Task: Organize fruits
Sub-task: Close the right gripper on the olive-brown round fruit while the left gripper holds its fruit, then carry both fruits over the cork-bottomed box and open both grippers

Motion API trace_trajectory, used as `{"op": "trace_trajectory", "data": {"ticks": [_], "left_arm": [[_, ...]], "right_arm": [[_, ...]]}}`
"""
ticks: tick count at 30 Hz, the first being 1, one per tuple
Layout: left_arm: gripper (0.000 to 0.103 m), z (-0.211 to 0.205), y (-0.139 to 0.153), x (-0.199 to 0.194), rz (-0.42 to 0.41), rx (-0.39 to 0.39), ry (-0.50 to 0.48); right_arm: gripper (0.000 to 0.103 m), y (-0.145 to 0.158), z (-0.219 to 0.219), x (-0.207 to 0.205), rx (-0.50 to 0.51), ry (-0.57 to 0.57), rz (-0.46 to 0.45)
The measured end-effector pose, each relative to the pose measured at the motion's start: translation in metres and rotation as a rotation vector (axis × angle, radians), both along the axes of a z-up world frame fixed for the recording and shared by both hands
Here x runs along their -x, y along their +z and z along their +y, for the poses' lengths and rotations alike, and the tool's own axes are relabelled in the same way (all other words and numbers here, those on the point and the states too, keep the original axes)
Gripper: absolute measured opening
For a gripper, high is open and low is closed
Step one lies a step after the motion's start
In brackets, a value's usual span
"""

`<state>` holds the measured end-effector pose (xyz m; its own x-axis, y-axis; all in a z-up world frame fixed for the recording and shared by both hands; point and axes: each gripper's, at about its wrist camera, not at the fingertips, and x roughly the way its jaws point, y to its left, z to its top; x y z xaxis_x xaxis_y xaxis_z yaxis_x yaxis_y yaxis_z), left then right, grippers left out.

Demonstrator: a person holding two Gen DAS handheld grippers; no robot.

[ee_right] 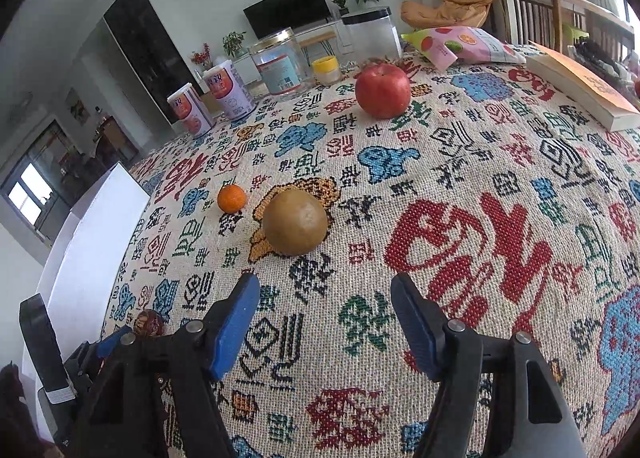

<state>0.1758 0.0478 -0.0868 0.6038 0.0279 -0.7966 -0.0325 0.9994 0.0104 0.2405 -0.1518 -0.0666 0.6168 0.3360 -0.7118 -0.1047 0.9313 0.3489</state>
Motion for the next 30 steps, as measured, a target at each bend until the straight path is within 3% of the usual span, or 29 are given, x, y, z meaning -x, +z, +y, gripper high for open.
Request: {"op": "trace_trajectory", "data": {"ticks": [3,5,7,8,13,16,18,20,23,25,26,28,30], "left_arm": [[0.099,0.000,0.000,0.000,0.000,0.000,0.000],[0.099,0.000,0.000,0.000,0.000,0.000,0.000],[0.099,-0.001,0.000,0.000,0.000,0.000,0.000],[0.099,0.000,0.000,0.000,0.000,0.000,0.000],[0.099,0.005,0.001,-0.001,0.001,0.042,-0.022],[0.099,0.026,0.009,0.000,0.033,0.182,-0.100],[0.098,0.042,0.014,0.003,0.038,0.266,-0.093],[0.098,0.047,0.018,0.005,0.010,0.264,-0.079],[0.096,0.036,0.018,0.002,0.005,0.196,-0.104],[0.079,0.025,0.016,-0.002,0.002,0.162,-0.121],[0.057,0.020,0.013,-0.005,0.020,0.144,-0.135],[0.046,0.011,0.011,-0.006,-0.005,0.083,-0.146],[0.046,0.009,0.012,-0.006,-0.021,0.069,-0.140]], "right_arm": [[0.069,0.001,0.032,-0.033,0.088,0.065,0.004],[0.068,-0.009,0.044,-0.052,0.120,0.088,0.054],[0.048,-0.019,0.043,-0.062,0.110,0.079,0.099],[0.048,-0.020,0.040,-0.061,0.090,0.072,0.100],[0.048,-0.007,0.015,-0.027,-0.064,0.100,0.137],[0.048,0.009,0.003,0.004,-0.081,0.128,0.145],[0.048,0.014,-0.006,0.024,-0.092,0.132,0.145],[0.048,0.012,-0.014,0.039,-0.111,0.117,0.148],[0.048,-0.002,-0.021,0.051,-0.157,0.075,0.165],[0.048,-0.011,-0.022,0.055,-0.198,0.053,0.183],[0.048,-0.012,-0.022,0.057,-0.210,0.047,0.185],[0.048,-0.011,-0.019,0.062,-0.208,0.045,0.175],[0.048,-0.008,-0.017,0.065,-0.190,0.047,0.167]]}}
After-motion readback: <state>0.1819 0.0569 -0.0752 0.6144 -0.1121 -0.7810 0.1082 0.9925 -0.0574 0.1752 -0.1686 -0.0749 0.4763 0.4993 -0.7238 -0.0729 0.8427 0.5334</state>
